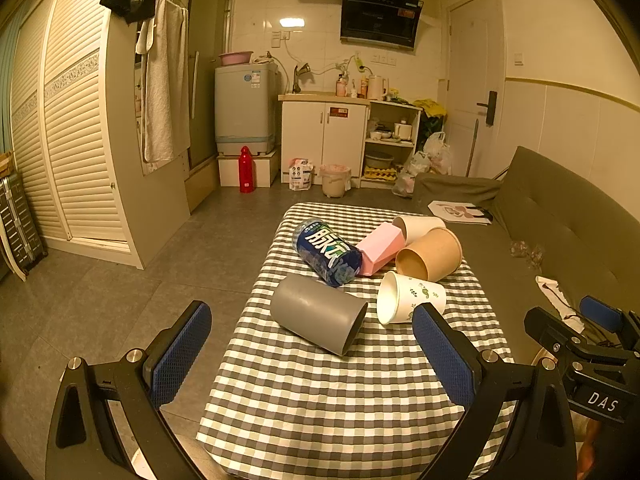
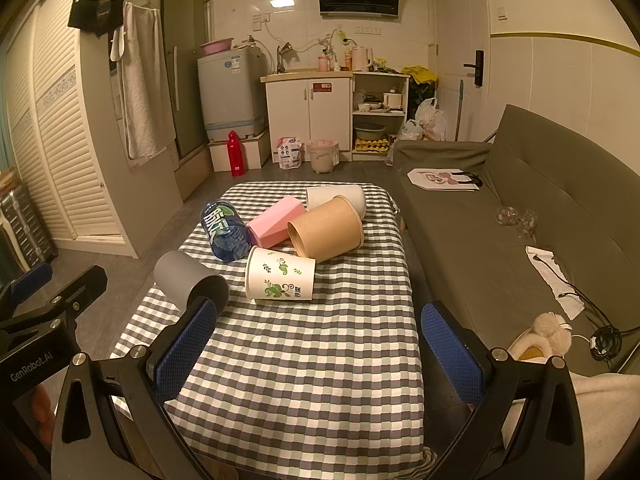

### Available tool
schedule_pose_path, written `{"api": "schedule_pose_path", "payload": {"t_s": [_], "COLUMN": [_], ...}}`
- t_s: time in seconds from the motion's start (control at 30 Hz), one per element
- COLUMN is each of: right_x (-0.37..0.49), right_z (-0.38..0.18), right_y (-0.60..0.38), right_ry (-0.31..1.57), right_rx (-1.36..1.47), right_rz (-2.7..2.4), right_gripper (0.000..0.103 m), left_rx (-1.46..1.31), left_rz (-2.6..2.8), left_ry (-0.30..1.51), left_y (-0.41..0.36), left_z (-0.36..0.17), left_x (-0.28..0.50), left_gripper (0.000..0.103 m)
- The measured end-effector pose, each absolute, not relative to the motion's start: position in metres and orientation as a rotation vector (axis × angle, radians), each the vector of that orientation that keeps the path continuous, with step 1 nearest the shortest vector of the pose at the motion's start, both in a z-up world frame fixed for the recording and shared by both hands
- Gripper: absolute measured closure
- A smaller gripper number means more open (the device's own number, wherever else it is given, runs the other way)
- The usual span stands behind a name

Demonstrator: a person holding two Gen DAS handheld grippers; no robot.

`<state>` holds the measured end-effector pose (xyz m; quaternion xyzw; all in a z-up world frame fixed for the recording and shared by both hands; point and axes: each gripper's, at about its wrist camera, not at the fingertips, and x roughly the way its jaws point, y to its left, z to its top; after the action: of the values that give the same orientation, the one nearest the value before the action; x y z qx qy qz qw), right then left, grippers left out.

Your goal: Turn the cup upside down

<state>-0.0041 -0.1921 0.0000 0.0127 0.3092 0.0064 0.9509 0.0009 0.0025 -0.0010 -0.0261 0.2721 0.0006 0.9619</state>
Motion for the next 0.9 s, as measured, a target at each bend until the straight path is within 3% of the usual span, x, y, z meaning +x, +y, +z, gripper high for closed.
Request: {"api": "schedule_pose_path", "payload": {"t_s": [0.9], "right_x": [-0.0034], "right_z": [-0.0039], "right_y": [-0.1872], "right_ry": [0.635], "right_rx": [0.022], "right_rz": [0.015], "right_gripper": [0.0], "left_rx": [-0.054], "left_rz": [0.006], "left_ry": [0.558], "left_y": [0.008], "left_z": [-0.0038], "left_x": [0.001], "left_gripper": [0.0]}}
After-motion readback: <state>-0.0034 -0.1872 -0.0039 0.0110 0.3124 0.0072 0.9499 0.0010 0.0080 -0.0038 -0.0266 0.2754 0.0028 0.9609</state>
